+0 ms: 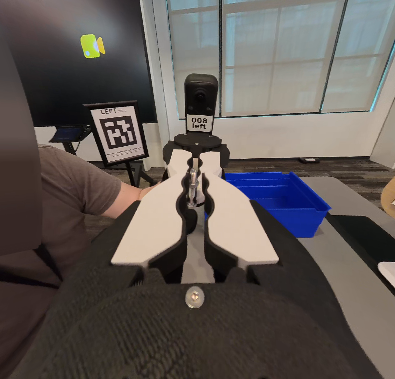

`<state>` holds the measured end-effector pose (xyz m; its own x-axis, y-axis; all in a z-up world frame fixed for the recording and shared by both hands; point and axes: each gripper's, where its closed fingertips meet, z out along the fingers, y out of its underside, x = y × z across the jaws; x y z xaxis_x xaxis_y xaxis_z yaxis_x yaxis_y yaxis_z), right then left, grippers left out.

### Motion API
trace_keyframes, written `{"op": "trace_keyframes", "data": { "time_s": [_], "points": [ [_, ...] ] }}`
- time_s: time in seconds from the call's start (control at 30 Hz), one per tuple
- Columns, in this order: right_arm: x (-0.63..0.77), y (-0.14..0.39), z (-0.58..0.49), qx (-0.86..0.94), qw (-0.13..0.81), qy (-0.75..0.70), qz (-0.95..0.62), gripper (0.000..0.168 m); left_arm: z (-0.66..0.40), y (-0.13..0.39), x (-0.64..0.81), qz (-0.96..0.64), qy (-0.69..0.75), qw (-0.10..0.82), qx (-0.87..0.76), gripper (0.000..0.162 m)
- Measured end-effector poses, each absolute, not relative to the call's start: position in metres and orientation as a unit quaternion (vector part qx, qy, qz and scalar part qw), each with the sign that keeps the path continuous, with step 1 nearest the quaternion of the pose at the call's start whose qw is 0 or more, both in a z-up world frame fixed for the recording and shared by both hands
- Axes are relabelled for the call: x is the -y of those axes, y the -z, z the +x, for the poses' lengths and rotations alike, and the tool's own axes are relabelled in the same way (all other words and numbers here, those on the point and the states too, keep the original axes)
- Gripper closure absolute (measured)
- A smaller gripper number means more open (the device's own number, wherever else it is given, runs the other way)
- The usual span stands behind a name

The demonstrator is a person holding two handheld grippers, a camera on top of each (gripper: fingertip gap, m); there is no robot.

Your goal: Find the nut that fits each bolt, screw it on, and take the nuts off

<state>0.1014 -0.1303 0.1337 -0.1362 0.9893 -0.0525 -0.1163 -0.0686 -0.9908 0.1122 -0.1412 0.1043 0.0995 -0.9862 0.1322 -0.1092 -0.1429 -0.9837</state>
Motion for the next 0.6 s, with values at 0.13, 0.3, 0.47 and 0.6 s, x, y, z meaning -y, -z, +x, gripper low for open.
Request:
{"op": "trace_keyframes", "data": {
  "time_s": [0.13, 0.3, 0.47, 0.6],
  "points": [
    [0.135, -0.131, 0.099, 0.493, 0.468, -0.583, -0.445, 0.162, 0.113, -0.104, 0.142, -0.584, 0.471, 0.462, -0.473, 0.157],
    [0.135, -0.131, 0.097, 0.489, 0.465, -0.585, -0.45, 0.162, 0.109, -0.106, 0.136, -0.585, 0.479, 0.468, -0.457, 0.14],
    [0.136, -0.13, 0.096, 0.495, 0.47, -0.582, -0.442, 0.162, 0.109, -0.096, 0.139, -0.593, 0.486, 0.434, -0.473, 0.124],
    [0.145, -0.131, 0.099, 0.519, 0.471, -0.581, -0.415, 0.162, 0.118, -0.089, 0.142, -0.582, 0.46, 0.45, -0.497, 0.137]
  ]
}}
